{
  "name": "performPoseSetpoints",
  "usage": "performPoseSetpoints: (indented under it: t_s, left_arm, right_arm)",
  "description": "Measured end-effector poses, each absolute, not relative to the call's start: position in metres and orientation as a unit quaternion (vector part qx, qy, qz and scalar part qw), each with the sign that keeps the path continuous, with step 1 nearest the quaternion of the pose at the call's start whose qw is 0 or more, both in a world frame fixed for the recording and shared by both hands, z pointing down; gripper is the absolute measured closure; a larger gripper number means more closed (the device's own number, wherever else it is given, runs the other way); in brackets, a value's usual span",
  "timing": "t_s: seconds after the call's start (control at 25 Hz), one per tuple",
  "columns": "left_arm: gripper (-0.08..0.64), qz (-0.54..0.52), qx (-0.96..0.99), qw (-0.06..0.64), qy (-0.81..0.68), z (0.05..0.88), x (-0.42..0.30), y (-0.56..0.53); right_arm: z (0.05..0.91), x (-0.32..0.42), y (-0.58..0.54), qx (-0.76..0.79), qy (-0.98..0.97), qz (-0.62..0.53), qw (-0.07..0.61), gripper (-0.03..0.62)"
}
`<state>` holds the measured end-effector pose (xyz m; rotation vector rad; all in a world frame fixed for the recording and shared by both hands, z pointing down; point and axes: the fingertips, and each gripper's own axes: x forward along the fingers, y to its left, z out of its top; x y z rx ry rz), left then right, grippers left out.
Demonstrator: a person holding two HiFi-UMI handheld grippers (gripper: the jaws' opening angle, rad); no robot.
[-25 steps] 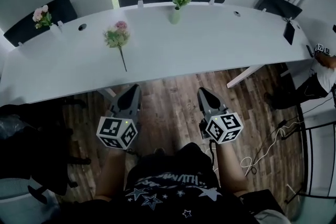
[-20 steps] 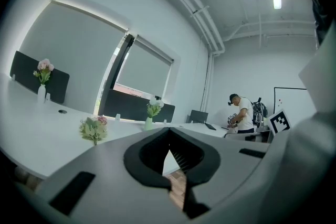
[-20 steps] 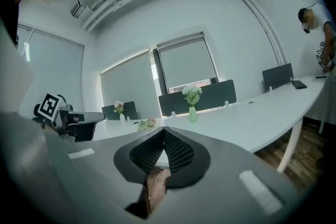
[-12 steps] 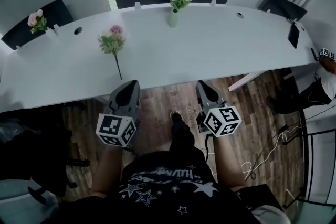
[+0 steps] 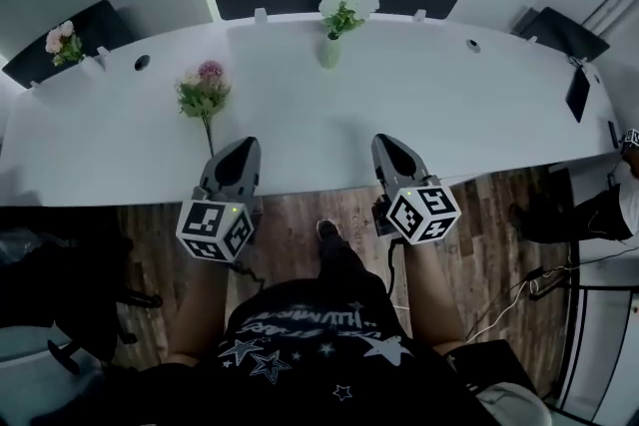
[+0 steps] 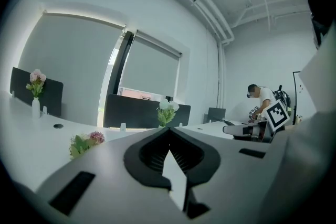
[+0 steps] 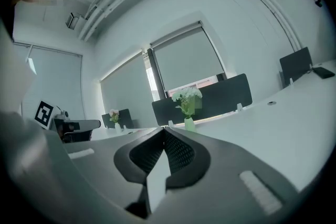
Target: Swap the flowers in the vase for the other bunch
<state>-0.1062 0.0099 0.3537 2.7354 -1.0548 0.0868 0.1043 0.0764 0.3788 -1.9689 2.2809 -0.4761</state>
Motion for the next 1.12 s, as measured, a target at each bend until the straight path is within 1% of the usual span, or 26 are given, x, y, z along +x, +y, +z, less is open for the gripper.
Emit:
performPoseSetpoints:
  t_s: [0.2, 0.64, 0.88, 1.12]
  left_arm:
    - [0.552, 0.04, 0.924, 0.11, -0.363, 0.359, -0.077, -0.018]
    - [0.551, 0.041, 0.923, 0.085, -0.372, 0.359, -0.009, -0.073]
    - [0.551, 0.04, 0.917, 0.073, -0.39, 0.366, 0.015, -0.105]
    - [0.551, 0.047, 0.911, 0.045, -0.408, 0.374, 0.031, -0.128]
  right_arm:
    - [0.38, 0.134, 0.046, -0.638, 0.751, -0.163, 0.047, 0.589]
    - [0.373, 0.201, -0.017, -0.625, 0.762, -0.166, 0.044, 0.589]
    - [0.38, 0.217, -0.066, -0.598, 0.781, -0.175, 0.038, 0.589]
    - [0.388, 0.213, -0.104, -0.569, 0.8, -0.186, 0.041, 0.589]
